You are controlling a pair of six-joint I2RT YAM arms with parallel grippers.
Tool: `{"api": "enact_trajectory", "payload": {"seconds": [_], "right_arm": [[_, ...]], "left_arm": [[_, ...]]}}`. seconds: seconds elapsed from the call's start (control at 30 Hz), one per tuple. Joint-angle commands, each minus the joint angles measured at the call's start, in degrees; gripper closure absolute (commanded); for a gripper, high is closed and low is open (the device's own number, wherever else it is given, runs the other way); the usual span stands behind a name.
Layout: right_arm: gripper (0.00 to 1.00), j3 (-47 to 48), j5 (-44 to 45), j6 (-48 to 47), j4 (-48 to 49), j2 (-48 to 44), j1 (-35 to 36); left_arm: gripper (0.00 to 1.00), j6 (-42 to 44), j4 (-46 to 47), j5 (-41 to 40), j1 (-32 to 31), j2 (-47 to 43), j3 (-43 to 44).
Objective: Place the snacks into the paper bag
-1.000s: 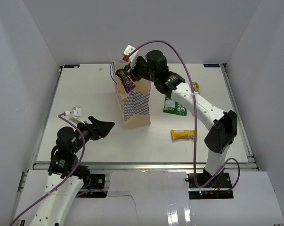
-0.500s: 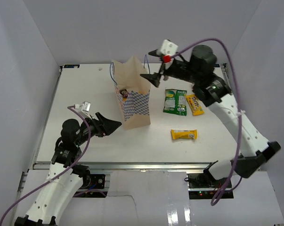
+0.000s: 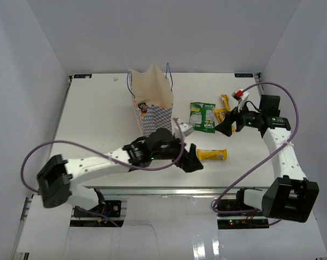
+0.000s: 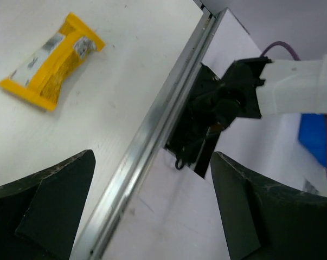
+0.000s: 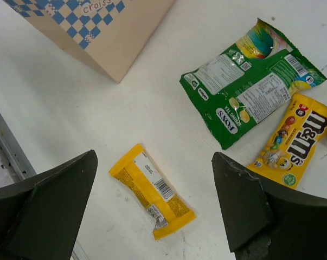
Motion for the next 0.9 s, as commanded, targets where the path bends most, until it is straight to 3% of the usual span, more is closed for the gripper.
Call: {"api": "enact_trajectory", "payload": {"seconds": [0.0,0.13,0.27,0.4,0.7,0.87], "right_arm": [[0.08,-0.79,-0.05,-2.44,-1.93,-2.15,-1.42],[0.08,-0.80,-4.08,-1.83,-1.93,-0.31,-4.22],[0.08,1.22,-9.10,-2.52,-2.72,2.50,-8.01],[0.08,4.03,-11.56,-6.03,-6.32,5.67,-10.65],[0.09,3.60,-13.85,-7.63,-7.12,6.99,-10.83],[0.09,3.24,-13.76,-8.51,-7.21,6.82,-10.83]], "left_arm": [[0.02,13.04,-3.21,-2.66,-3.55,12.37,13.77],[0.02,26.22,-9.89,-3.54,-4.53,25.48,25.41],[0.02,40.53,-7.81,-1.35,-4.53,30.68,26.59],[0.02,48.81,-3.05,0.94,-4.45,33.05,24.83],[0.08,52.97,-4.45,1.82,-3.66,44.13,33.69],[0.15,53.06,-6.03,0.86,-1.99,47.82,36.08]]}}
